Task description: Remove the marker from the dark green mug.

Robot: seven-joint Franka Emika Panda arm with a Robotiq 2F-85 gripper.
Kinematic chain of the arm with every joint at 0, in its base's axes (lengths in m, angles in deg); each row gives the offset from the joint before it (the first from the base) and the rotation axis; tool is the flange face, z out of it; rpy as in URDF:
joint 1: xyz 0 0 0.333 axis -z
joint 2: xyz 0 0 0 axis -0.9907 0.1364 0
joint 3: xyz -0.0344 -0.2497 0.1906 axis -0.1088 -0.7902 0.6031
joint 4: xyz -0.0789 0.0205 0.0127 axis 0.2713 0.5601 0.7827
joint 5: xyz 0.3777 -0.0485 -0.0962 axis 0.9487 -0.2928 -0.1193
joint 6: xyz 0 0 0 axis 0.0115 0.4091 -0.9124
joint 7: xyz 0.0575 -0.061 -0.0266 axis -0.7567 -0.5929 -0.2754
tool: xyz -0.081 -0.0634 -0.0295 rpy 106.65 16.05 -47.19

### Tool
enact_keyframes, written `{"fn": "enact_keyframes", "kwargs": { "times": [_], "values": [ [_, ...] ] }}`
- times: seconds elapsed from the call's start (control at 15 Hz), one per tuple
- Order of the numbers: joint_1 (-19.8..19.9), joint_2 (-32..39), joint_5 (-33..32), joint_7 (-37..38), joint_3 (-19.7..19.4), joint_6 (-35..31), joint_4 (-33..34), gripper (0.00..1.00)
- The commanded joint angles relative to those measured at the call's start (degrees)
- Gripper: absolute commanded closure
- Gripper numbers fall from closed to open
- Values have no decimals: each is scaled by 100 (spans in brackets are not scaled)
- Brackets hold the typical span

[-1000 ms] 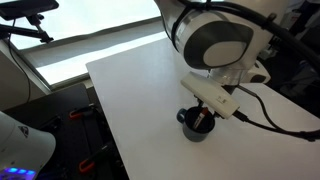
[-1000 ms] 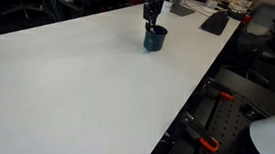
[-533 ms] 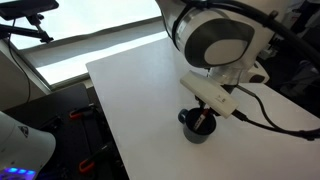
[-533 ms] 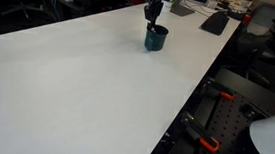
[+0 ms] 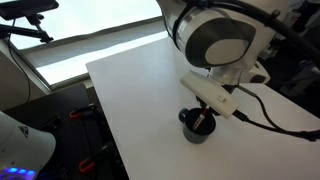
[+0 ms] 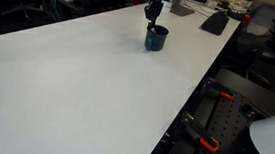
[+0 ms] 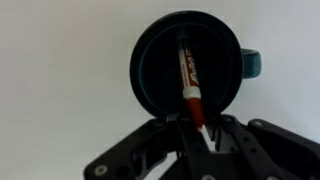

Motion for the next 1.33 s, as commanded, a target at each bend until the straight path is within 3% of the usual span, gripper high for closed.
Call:
{"fn": "enact_keyframes", "kwargs": {
  "times": [0.0,0.27,0.87,1.27],
  "values": [
    [16,-97,112,-6,18,286,29,95],
    [-125,-377,-3,102,-3,523,80,95],
    [-587,-686,-82,326,27,2197,705,95],
    [-974,-851,-203,429,114,2739,808,95]
  ]
}}
